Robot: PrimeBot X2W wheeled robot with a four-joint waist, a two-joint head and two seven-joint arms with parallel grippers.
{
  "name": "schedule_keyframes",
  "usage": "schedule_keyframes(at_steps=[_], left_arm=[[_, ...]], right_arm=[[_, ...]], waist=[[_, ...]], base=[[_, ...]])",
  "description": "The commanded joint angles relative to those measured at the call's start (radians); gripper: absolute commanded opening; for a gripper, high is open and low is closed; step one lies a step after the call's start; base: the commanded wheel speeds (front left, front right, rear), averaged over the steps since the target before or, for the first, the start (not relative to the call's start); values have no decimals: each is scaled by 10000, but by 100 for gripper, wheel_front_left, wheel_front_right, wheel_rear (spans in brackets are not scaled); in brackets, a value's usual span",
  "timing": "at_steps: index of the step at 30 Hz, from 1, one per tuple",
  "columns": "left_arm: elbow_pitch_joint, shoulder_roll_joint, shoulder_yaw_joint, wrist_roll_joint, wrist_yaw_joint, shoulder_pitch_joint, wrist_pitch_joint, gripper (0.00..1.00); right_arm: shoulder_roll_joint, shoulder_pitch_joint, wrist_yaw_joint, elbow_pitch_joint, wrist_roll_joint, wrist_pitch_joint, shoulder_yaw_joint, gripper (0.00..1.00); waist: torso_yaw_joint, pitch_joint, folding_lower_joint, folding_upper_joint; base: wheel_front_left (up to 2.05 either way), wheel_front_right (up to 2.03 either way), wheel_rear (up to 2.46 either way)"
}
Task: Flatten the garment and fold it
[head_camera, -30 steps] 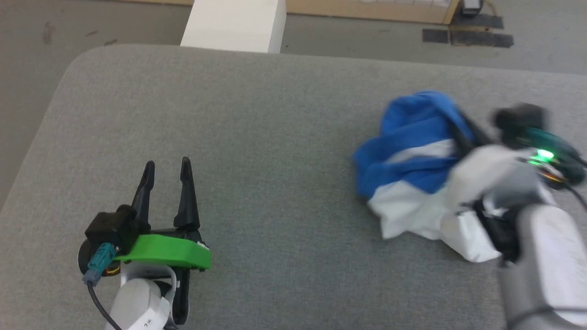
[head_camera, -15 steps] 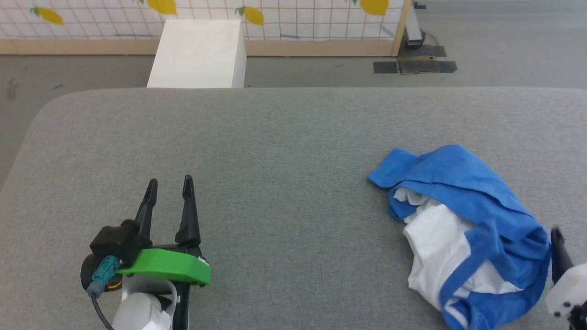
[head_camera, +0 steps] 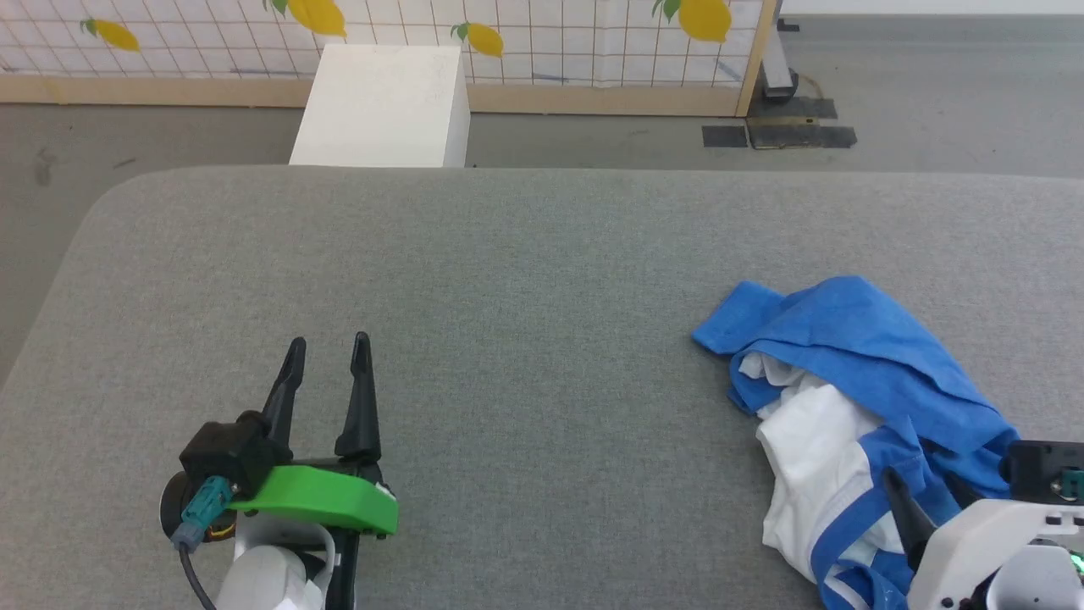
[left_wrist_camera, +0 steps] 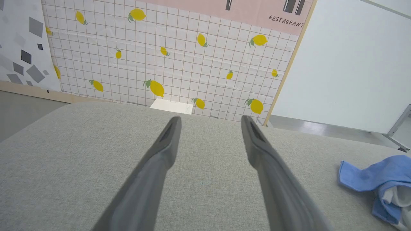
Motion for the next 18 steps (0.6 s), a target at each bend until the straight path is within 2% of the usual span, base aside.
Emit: schedule_keyframes(at_steps=[1, 5, 6, 7, 8, 11, 13, 18], left_arm=[[-27, -22, 22, 136, -17, 90, -47, 100], [-49, -22, 34, 127, 7, 6, -47, 100], [-58, -22, 31, 122, 13, -15, -47, 100], [-59, -22, 27, 121, 12, -43, -47, 100], [-45, -22, 8, 107, 9, -128, -47, 100], [-17, -22, 4, 98, 3, -186, -47, 100], [0, -22, 11, 96, 5, -215, -47, 100], [41, -22, -18, 54, 12, -258, -47, 100]], right_arm=[[-5, -2, -13, -52, -18, 113, 81, 100], [-5, -308, -13, 98, -174, 311, 405, 100], [-5, -405, -13, 146, -195, 333, 435, 90], [-5, -543, -13, 207, -196, 337, 508, 47], [-5, -1003, -13, 225, -284, 82, 864, 0], [-5, -1573, -13, 88, -178, -393, 1463, 0], [-5, -1973, -13, -1, -261, -649, 2237, 0], [-5, -2737, -13, 170, -315, -741, 5278, 0]], waist=[[59, 113, 0, -1], [129, 260, 0, -1], [150, 297, 0, -1], [175, 332, 0, -1], [261, 420, 0, -1], [325, 447, 0, -1], [369, 446, 0, -1], [506, 400, 0, -1]], base=[[0, 0, 0], [0, 0, 0], [0, 0, 0], [0, 0, 0], [0, 0, 0], [0, 0, 0], [0, 0, 0], [0, 0, 0]])
